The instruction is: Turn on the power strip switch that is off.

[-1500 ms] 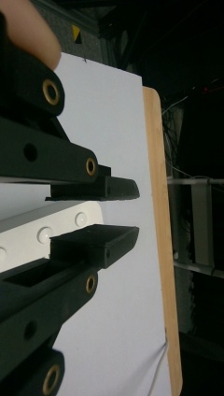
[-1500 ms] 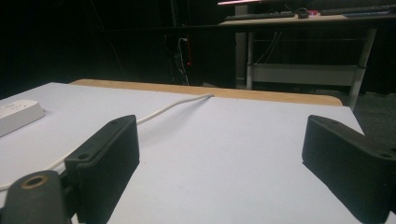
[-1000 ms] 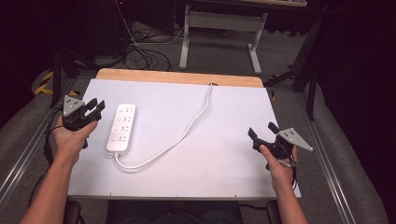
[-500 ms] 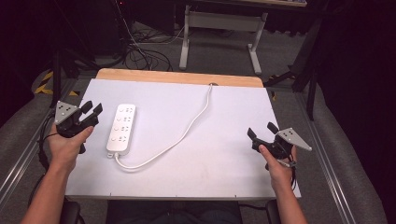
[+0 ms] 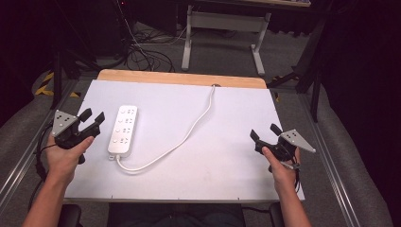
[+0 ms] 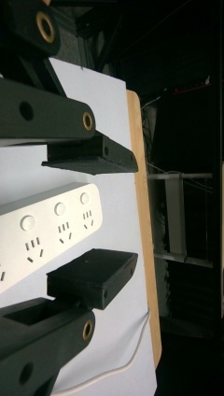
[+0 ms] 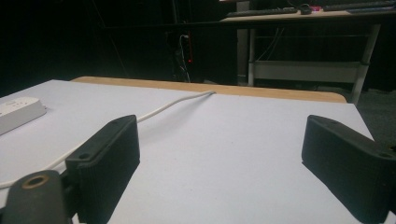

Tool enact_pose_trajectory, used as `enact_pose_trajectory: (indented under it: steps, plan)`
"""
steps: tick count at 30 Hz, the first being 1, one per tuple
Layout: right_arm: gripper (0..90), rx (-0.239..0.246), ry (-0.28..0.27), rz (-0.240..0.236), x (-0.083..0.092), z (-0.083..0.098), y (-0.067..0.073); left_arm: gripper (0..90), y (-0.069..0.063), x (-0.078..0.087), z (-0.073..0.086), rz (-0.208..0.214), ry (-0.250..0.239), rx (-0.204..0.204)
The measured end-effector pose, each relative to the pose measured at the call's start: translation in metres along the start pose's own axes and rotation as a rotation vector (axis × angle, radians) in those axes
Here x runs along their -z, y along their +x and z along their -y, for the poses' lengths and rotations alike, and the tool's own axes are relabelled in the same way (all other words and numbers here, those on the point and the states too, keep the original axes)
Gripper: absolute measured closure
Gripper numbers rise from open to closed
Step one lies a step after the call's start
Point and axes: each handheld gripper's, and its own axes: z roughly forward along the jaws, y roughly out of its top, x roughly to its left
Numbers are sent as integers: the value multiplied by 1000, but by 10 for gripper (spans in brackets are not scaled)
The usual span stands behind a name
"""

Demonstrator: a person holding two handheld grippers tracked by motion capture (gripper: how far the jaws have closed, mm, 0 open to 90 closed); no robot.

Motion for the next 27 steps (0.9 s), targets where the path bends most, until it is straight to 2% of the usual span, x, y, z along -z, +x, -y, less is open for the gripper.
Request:
enact_pose_trajectory:
  steps: [5,11,14,19,23,27]
  plan:
    - [120,-1,-1,-1,0,0,0,476,3,2,-1,-16,-6,14]
    - [120,-2,-2,1,0,0,0,373,1,1,0,-18,-9,4]
    - [120,-3,-3,-1,0,0,0,286,0,1,0,-23,-18,4]
    - [120,-5,-6,0,1,0,0,191,0,3,0,-21,-28,16]
    - [120,-3,-5,-1,0,0,0,129,0,10,5,-42,-28,-20]
    - [120,1,-3,-2,0,0,0,99,4,18,7,-57,-45,-6]
